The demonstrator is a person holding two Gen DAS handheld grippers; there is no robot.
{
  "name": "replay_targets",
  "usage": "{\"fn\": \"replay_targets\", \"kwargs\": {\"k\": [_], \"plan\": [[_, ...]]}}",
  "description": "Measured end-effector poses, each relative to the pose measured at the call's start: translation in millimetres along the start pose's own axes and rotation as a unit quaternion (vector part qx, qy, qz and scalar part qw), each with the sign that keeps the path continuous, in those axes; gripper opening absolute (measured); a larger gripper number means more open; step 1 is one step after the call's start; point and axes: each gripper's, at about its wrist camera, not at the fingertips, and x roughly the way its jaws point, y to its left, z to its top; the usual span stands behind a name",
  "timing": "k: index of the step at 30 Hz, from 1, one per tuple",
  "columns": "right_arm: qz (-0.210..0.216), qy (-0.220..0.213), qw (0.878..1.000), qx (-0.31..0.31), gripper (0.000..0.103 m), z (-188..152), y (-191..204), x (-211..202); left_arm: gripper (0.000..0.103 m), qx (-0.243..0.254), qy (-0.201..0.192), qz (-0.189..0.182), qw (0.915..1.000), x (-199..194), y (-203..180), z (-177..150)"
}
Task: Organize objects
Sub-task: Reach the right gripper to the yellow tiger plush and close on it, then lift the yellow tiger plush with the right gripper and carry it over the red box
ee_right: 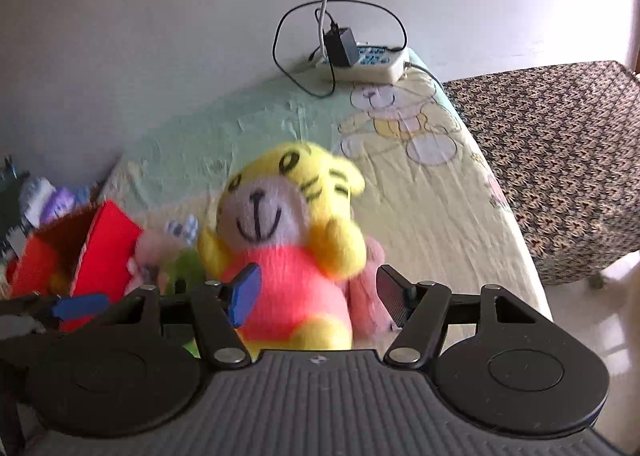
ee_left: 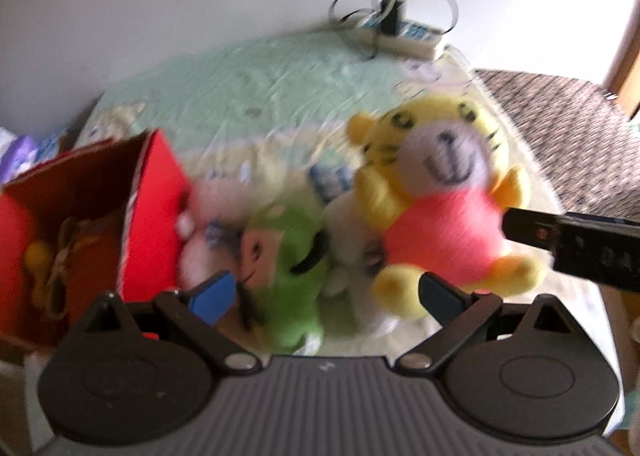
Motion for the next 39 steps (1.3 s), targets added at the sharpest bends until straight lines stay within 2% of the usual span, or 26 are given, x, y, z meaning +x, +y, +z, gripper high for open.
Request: {"fn": "replay_targets", "kwargs": {"k": [5,9,13,17,19,26,30,32,33,34,39], "plan": [[0.032,0.002,0.999,0.032,0.067,14.2,-20.2,18.4,0.098,0.018,-0.032,-0.066,0.9971,0.6,-5.4,14.8],[0.077,0.012,0.995,0.056,0.067,20.8,-32.1,33.3,0.098,0.024,-0.028,-0.125,0.9915,11.7,-12.4,21.4],[0.109,0.013,0.992,0.069,0.068,26.0,-37.4,44.4,0.098,0.029,-0.017,-0.157,0.9870,25.8,-20.3,25.2],[0.132,0.020,0.988,0.081,0.068,29.1,-41.7,56.0,0.097,0.037,-0.007,-0.162,0.9860,38.3,-26.7,30.0],[0.142,0.020,0.986,0.083,0.067,28.9,-41.3,59.7,0.093,0.035,-0.001,-0.161,0.9863,43.6,-27.0,32.4],[0.154,0.011,0.985,0.079,0.047,29.1,-42.9,56.4,0.081,0.033,-0.003,-0.154,0.9876,55.9,-24.6,38.6],[0.161,0.009,0.984,0.081,0.040,28.0,-43.8,52.0,0.076,0.037,-0.008,-0.155,0.9872,53.7,-23.6,37.9],[0.167,0.008,0.983,0.078,0.037,26.8,-42.5,46.7,0.069,0.038,-0.012,-0.159,0.9864,48.2,-23.5,37.0],[0.170,0.007,0.983,0.076,0.036,26.9,-40.9,44.6,0.052,0.039,-0.012,-0.169,0.9847,44.3,-23.3,36.4],[0.170,0.003,0.983,0.072,0.036,26.3,-39.2,40.5,0.050,0.039,-0.007,-0.179,0.9831,40.4,-23.2,36.0],[0.173,-0.013,0.983,0.064,0.033,20.6,-32.7,22.6,0.050,0.042,-0.018,-0.169,0.9846,24.8,-23.9,26.6]]}}
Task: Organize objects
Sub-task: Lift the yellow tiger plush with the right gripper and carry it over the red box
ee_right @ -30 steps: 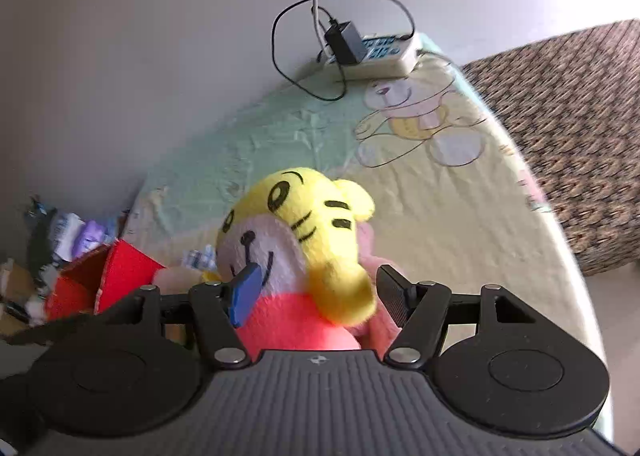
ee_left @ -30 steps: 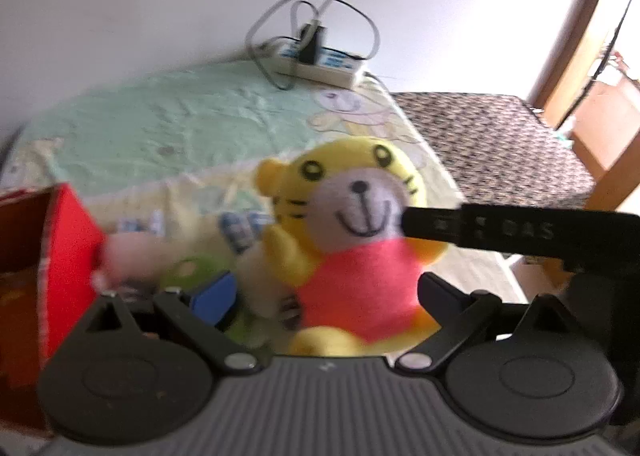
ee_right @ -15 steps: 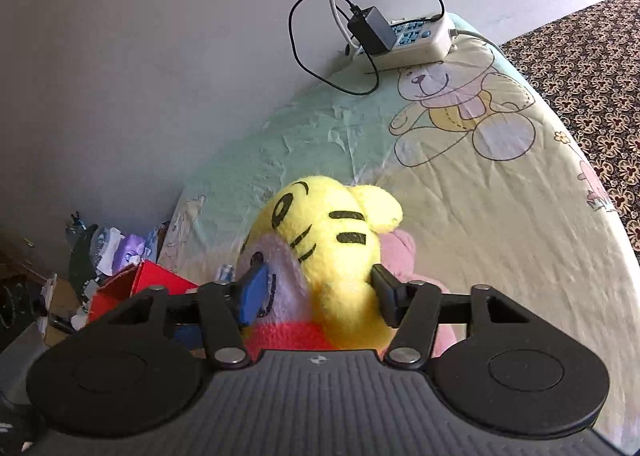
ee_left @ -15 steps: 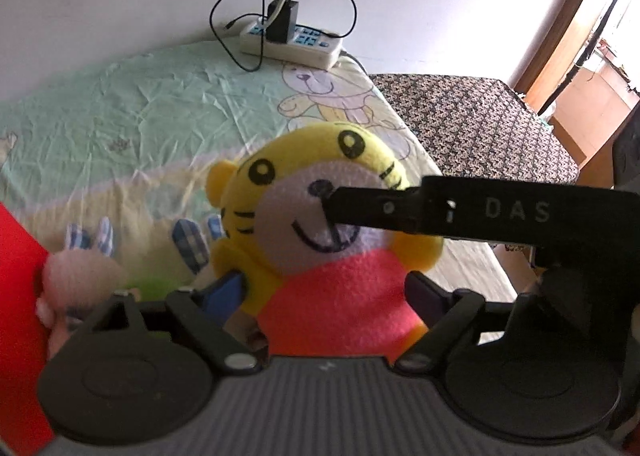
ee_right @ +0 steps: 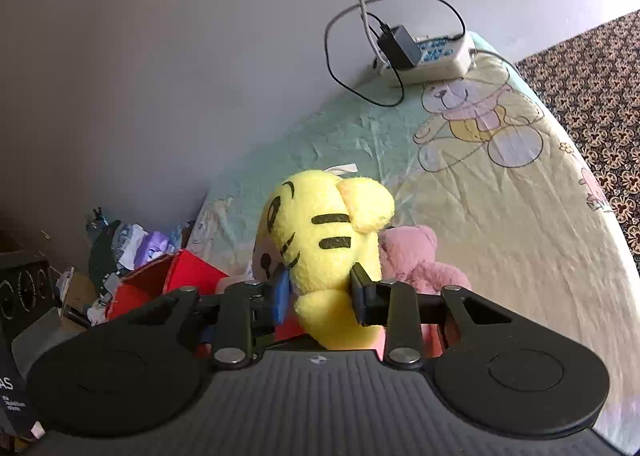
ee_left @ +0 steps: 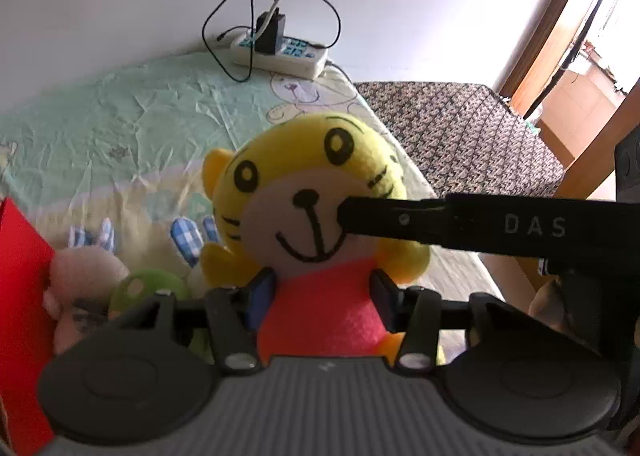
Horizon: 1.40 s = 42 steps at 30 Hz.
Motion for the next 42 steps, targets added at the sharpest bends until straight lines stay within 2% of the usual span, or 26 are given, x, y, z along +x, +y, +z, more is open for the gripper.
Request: {"fn": "replay_targets", "kwargs": {"k": [10,19,29,35,42], "plan": [[0.054,-0.043,0.997,-0.033,0.033,-1.8,40.8,-37.2,0.050,0.001,-0.074,0.000,0.9972,-71.2,-6.9,-13.2],[0.119,-0.047,0.990,-0.053,0.033,1.1,101.0,-24.0,0.050,-0.011,-0.145,0.030,0.9889,-143.1,22.9,-23.5],[0.150,-0.014,0.986,-0.066,0.033,-20.1,186.7,51.1,0.050,-0.038,-0.178,0.067,0.9811,-201.2,111.4,-44.2],[0.162,0.019,0.985,-0.056,0.033,-46.0,227.4,107.4,0.050,-0.055,-0.167,0.100,0.9793,-220.9,177.2,-64.4],[0.171,0.055,0.983,-0.025,0.033,-78.2,257.0,156.0,0.050,-0.070,-0.138,0.128,0.9796,-218.4,239.5,-82.7]]}}
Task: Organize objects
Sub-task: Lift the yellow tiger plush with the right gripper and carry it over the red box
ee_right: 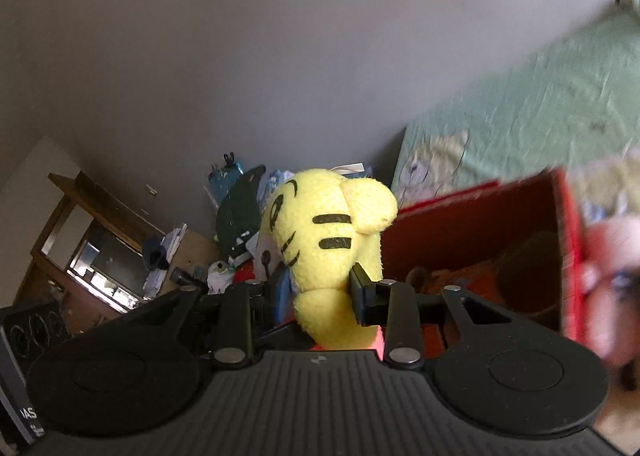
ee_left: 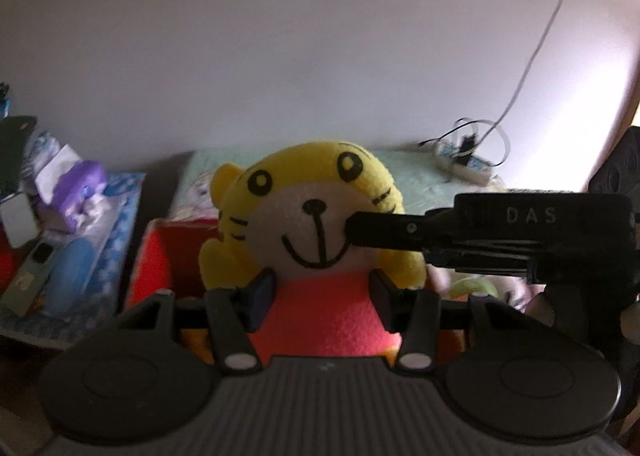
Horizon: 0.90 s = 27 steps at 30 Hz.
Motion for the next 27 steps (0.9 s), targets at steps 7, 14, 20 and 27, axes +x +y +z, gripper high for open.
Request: {"fn": "replay_targets", "kwargs": {"k": [7,14,20,27], "plan": [[0.004,0.008,0.999,0.052,0.033,-14.3,0.4,33.6,0.050,0.014,0.029,0.023,0.9992,17.9,43.2,-10.6],[-0.014,0.034,0.994,0.107,0.033,-24.5,-18.9,60.5,0.050,0.020,0.056,0.031,0.9977,45.9,70.2,-20.1],[-0.039,0.044,0.993,0.102,0.033,-28.1,-19.1,72.4,0.051,0.039,0.069,0.054,0.9954,61.4,74.4,-25.2],[-0.081,0.070,0.993,0.052,0.039,-26.7,-11.1,82.6,0.059,0.050,0.097,0.084,0.9905,78.1,74.2,-33.4]]}}
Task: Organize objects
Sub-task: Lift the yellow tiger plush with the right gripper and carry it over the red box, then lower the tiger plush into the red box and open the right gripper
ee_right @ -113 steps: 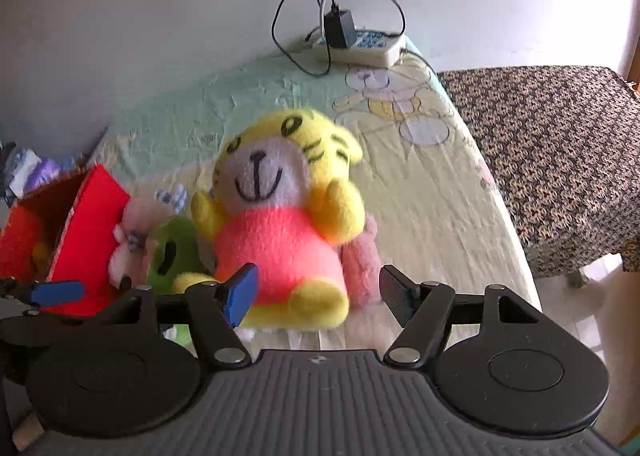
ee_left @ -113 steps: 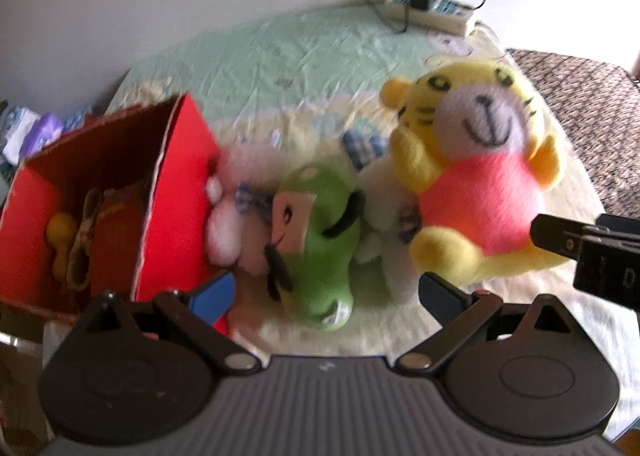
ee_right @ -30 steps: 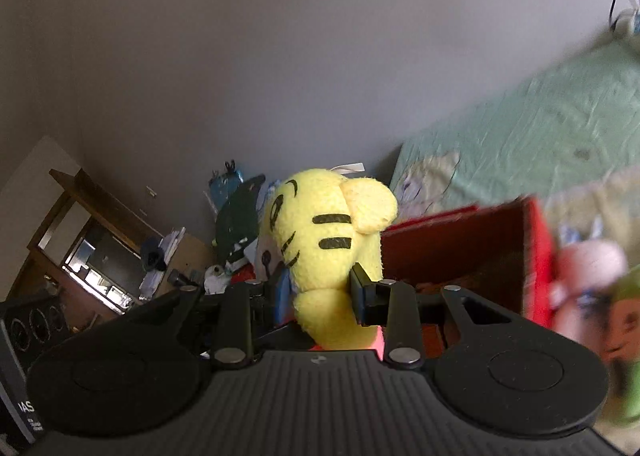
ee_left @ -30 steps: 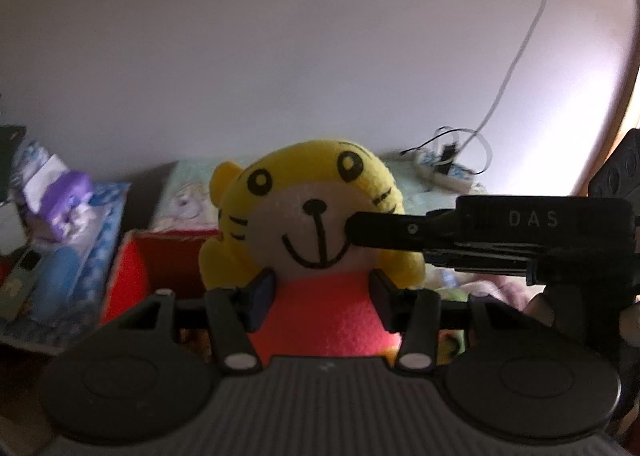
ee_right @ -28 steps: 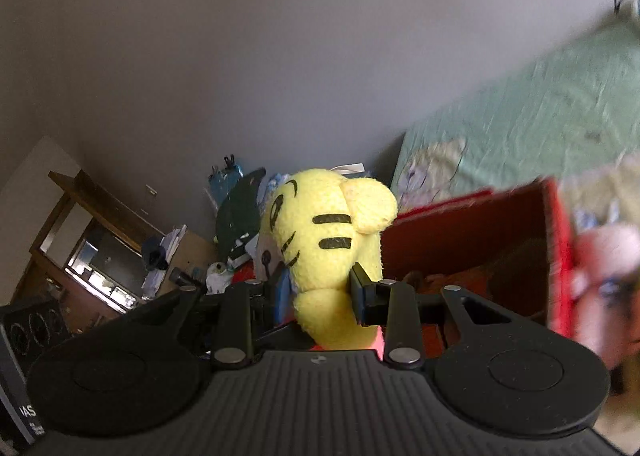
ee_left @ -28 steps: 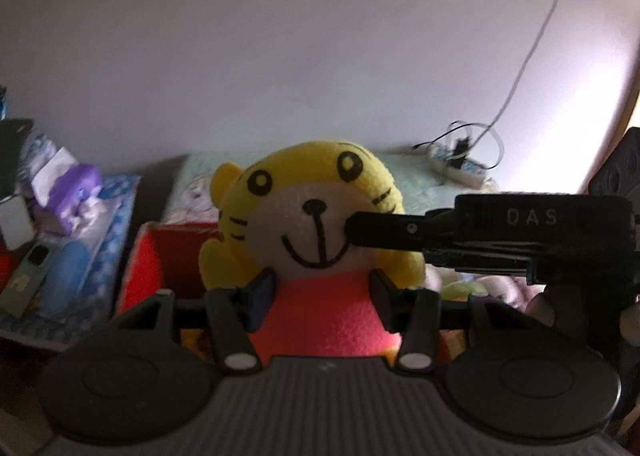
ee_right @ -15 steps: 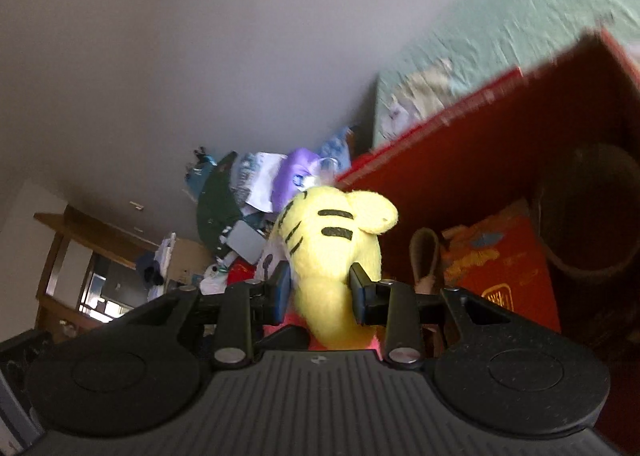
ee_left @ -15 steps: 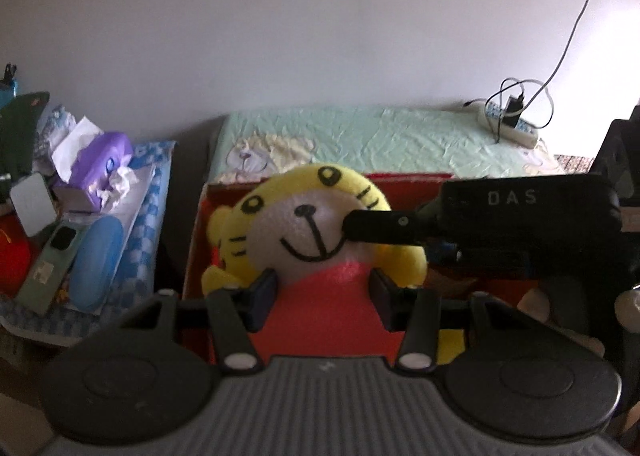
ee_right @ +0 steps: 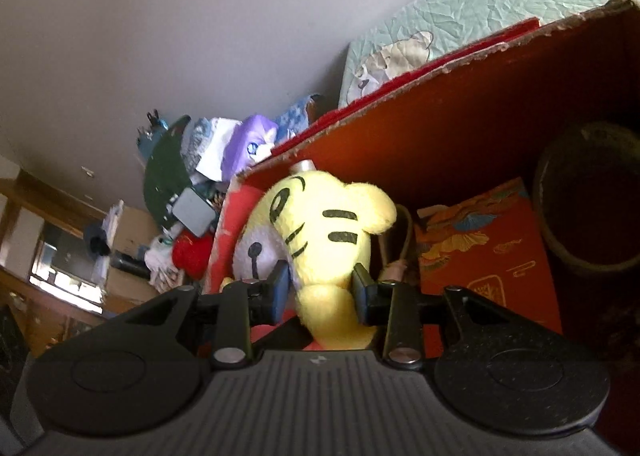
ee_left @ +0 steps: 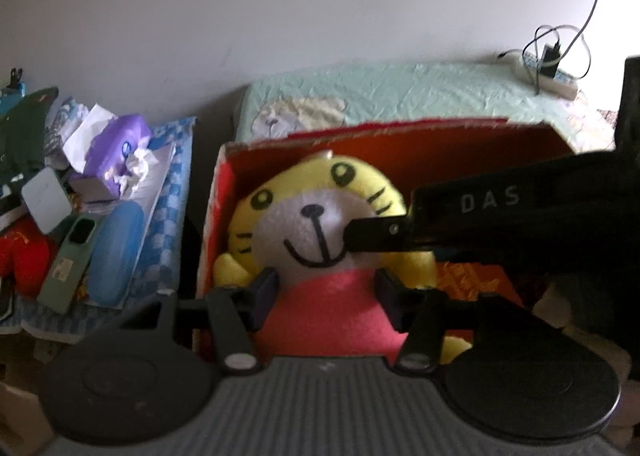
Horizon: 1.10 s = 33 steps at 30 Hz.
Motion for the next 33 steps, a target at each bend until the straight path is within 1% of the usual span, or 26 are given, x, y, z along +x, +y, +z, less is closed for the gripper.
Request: {"fn": "replay_targets", "kwargs": {"k": [2,4,6,12,15,17,20,25,28,30,33], "plan": [[-0.004,0.004,1.000,-0.004,0.043,-0.9,-3.0,0.4,0.061,-0.002,0.004,0.001,1.0000,1.4,0.8,-1.4],[-0.003,0.007,1.000,-0.001,0.043,-1.4,-7.7,-3.4,0.064,-0.002,0.008,0.004,1.0000,1.5,0.5,-1.9],[-0.001,0.009,1.000,0.007,0.043,-2.7,-11.6,-8.1,0.067,-0.003,0.011,0.007,0.9999,2.2,-0.3,-2.5],[0.016,0.000,1.000,0.019,0.043,-8.0,-14.6,-23.0,0.069,-0.010,0.017,0.015,0.9997,4.1,-2.4,-3.0],[0.002,-0.008,1.000,0.011,0.038,-9.8,-10.4,-23.4,0.069,-0.012,0.019,0.017,0.9996,4.6,-2.4,-3.0],[-0.007,-0.004,1.000,0.001,0.033,-12.1,-8.4,-20.2,0.070,-0.011,0.020,0.019,0.9996,4.6,-2.5,-3.1],[-0.028,0.006,0.999,-0.013,0.032,-16.1,-3.2,-8.1,0.070,-0.011,0.023,0.022,0.9994,4.5,-3.1,-2.9],[-0.031,0.010,0.999,-0.013,0.032,-19.4,-4.8,-2.2,0.070,-0.009,0.028,0.031,0.9991,3.9,-3.3,-3.8],[-0.025,0.006,1.000,-0.008,0.033,-19.2,-5.6,-7.5,0.071,-0.009,0.034,0.035,0.9988,1.7,-4.5,-2.7],[-0.025,-0.003,1.000,-0.015,0.033,-19.1,-3.8,-13.6,0.072,-0.004,0.034,0.043,0.9985,-1.6,-7.9,-2.6],[-0.028,-0.014,0.999,-0.019,0.037,-20.2,-1.9,-23.1,0.073,0.002,0.034,0.055,0.9979,-8.3,-12.4,-3.1]]}}
